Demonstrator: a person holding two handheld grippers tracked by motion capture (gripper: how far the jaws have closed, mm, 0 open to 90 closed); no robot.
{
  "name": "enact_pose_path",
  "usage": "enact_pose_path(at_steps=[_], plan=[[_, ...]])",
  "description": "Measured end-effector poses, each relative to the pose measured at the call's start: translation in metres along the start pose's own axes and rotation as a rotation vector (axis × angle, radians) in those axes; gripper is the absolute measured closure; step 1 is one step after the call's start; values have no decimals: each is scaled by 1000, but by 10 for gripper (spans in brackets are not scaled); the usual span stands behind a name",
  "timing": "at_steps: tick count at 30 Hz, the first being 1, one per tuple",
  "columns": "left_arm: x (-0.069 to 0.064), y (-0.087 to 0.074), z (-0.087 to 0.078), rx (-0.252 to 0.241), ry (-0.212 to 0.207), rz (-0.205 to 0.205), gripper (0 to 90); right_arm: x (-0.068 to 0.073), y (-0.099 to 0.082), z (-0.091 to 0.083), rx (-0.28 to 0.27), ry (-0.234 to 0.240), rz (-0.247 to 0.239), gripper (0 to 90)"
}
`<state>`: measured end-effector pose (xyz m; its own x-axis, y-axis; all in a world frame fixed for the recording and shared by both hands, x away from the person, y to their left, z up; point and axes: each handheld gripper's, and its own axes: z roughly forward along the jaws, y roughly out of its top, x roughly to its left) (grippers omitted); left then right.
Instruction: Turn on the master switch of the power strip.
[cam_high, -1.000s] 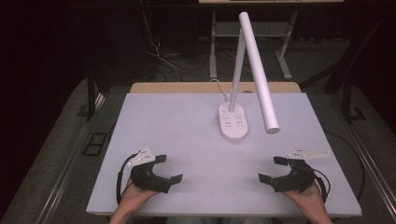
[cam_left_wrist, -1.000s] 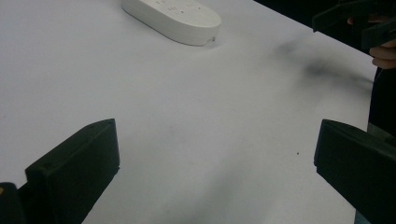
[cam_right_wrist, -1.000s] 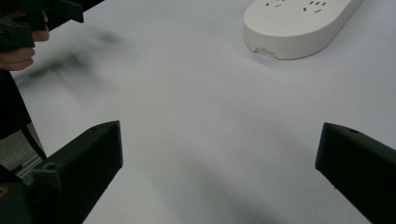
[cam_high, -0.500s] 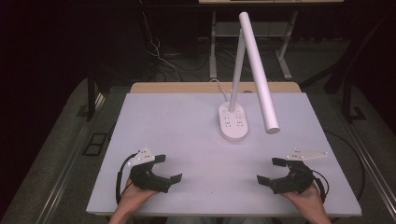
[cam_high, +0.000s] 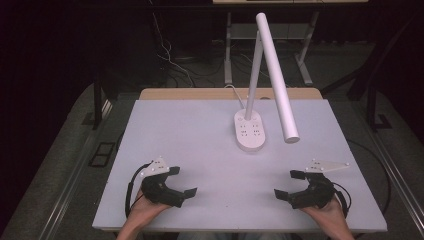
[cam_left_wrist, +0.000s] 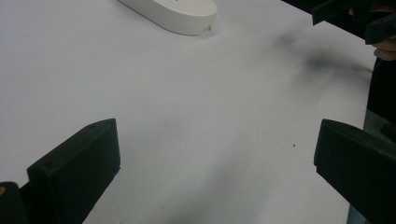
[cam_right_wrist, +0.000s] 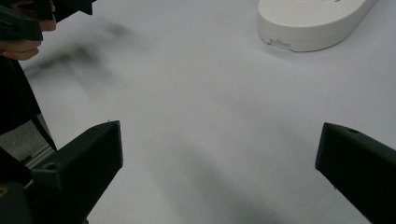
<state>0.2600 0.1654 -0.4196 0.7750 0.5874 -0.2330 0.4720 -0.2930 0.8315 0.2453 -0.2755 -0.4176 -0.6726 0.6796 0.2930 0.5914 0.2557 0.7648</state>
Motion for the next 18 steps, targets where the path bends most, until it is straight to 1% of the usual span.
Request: enact_pose_path(at_steps=[3,4,7,12,13,16,18], plan=[[-1,5,1,22,-10,11,0,0,0,1,2,-3,-1,3],[-1,6,2,23,-11,12,0,0,0,1,3,-4,-3,3],[-1,9,2,41,-12,17,0,0,0,1,3,-3,-2,3],[0,12,4,53,-13,9,0,0,0,0,4,3,-4,3],[1,13,4,63,-16,11,0,0,0,0,3,4,-7,3],[1,17,5,65,-19,9,0,1,-1,1,6,6,-10,3],[1,20,6,66,-20,16,0,1,-1,1,8,6,-9,3]])
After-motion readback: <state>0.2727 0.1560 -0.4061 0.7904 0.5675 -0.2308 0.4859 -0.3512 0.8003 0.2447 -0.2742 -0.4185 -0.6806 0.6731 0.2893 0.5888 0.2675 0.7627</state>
